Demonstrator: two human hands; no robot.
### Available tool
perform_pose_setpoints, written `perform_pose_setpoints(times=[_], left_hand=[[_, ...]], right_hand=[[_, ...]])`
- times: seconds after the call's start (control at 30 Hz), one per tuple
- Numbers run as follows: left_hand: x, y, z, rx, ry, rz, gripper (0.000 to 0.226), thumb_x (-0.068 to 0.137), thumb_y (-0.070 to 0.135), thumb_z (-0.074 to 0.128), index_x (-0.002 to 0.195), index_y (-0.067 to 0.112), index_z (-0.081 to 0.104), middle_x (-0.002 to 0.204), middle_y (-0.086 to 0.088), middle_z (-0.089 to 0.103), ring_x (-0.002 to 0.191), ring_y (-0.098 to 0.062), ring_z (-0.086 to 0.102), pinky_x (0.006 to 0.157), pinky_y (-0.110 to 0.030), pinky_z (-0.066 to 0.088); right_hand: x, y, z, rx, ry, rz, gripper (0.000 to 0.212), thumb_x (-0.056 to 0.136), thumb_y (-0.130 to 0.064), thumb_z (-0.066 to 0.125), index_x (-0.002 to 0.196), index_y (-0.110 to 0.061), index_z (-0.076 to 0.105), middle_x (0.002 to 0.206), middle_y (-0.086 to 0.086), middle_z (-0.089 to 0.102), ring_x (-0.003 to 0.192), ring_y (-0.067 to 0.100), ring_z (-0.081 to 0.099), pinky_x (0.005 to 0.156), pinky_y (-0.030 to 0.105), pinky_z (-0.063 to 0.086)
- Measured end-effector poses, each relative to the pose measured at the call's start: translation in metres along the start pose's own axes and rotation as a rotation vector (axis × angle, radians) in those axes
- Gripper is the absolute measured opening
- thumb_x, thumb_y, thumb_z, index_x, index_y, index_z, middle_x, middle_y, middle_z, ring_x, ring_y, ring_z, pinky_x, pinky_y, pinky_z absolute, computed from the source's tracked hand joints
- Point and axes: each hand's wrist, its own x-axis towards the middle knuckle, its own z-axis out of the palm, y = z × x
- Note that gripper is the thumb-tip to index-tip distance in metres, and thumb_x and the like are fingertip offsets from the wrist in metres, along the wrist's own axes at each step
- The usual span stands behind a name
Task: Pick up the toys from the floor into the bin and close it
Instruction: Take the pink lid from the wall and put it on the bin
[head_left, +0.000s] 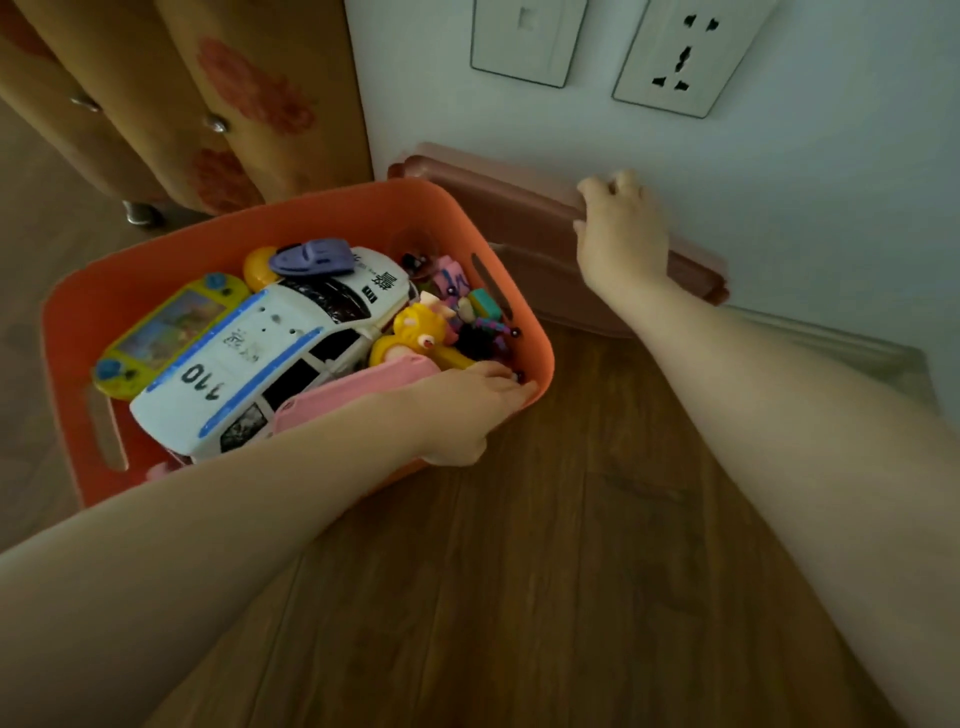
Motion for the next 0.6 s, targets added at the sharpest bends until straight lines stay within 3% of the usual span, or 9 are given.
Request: perform_pose_setpoints(times=[0.23, 0.4, 0.6], left_hand=[[-0.028, 0.045, 0.02, 0.191, -0.04, 0.219, 0.071, 0.089, 0.004, 0.044, 0.15, 0.013, 0.008, 0.156, -0.005, 0.017, 0.144, -0.018, 0.004, 0.114, -0.034, 0.018], [-0.047, 0.072, 0.053, 0.324, 0.048, 0.423, 0.067, 0.09, 0.004, 0.048, 0.148, 0.014, 0.018, 0.153, -0.006, 0.025, 0.143, -0.021, 0.011, 0.115, -0.036, 0.017], [-0.074, 0.082, 0.079, 0.333, 0.255, 0.467, 0.059, 0.096, 0.014, 0.044, 0.149, 0.019, 0.017, 0.149, -0.004, 0.035, 0.137, -0.022, 0.03, 0.112, -0.036, 0.025]], right_hand=[[-0.068, -0.006, -0.035, -0.031, 0.098, -0.003, 0.03, 0.096, -0.014, 0.045, 0.125, -0.008, 0.049, 0.123, 0.014, 0.053, 0.113, 0.035, 0.049, 0.089, 0.041, 0.036], [-0.118, -0.034, -0.054, -0.05, 0.09, -0.101, 0.031, 0.094, -0.008, 0.048, 0.125, -0.007, 0.052, 0.121, 0.013, 0.055, 0.109, 0.035, 0.053, 0.086, 0.04, 0.039], [-0.173, -0.04, -0.052, -0.064, 0.004, -0.035, 0.037, 0.087, 0.001, 0.051, 0.123, -0.007, 0.054, 0.122, 0.012, 0.055, 0.114, 0.031, 0.049, 0.087, 0.038, 0.04]])
